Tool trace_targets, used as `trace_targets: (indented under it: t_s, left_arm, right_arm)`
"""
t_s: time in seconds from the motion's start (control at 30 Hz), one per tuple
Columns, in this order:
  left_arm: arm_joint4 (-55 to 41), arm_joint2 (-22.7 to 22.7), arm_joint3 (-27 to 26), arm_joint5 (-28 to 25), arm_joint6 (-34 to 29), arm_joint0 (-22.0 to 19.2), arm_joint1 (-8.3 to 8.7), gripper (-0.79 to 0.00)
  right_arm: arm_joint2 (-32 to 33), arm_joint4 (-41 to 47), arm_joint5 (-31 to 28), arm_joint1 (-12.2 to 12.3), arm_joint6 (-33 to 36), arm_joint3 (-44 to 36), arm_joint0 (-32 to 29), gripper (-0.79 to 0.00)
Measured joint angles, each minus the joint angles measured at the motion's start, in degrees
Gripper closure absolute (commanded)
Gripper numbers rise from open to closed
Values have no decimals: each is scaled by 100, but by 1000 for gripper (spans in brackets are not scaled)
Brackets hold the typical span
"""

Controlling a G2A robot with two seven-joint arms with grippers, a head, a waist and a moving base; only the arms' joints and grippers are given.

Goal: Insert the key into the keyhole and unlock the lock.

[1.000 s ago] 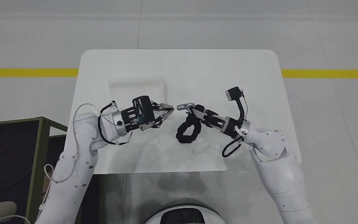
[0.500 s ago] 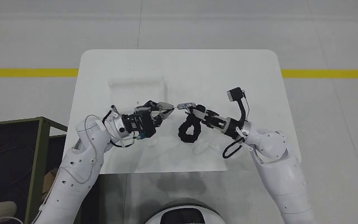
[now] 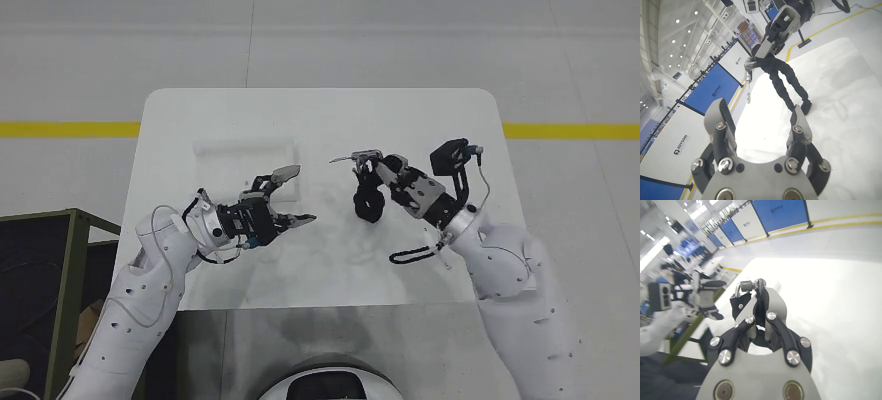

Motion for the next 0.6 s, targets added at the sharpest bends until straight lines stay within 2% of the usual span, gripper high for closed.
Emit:
trace_targets:
  t_s: [0.13, 0.23, 0.33, 0.43, 0.6]
  left_arm:
    - [0, 0, 0, 0, 0, 0, 0, -785]
    - [0, 0, 0, 0, 0, 0, 0, -785]
    - [0, 0, 0, 0, 0, 0, 0, -785]
    - [0, 0, 0, 0, 0, 0, 0, -785]
    - [0, 0, 0, 0, 0, 0, 0, -785]
  right_arm:
    - [-614, -2885, -46, 40, -713, -208, -103, 0]
    - [-1029, -4536, 225, 42, -1057, 50, -68, 0]
    - [-1229, -5337, 605, 12, -1134, 365, 25, 0]
    - [-1117, -5129, 900, -45, -1018, 520, 96, 0]
    - [-896, -3493, 1598, -144, -659, 797, 159, 0]
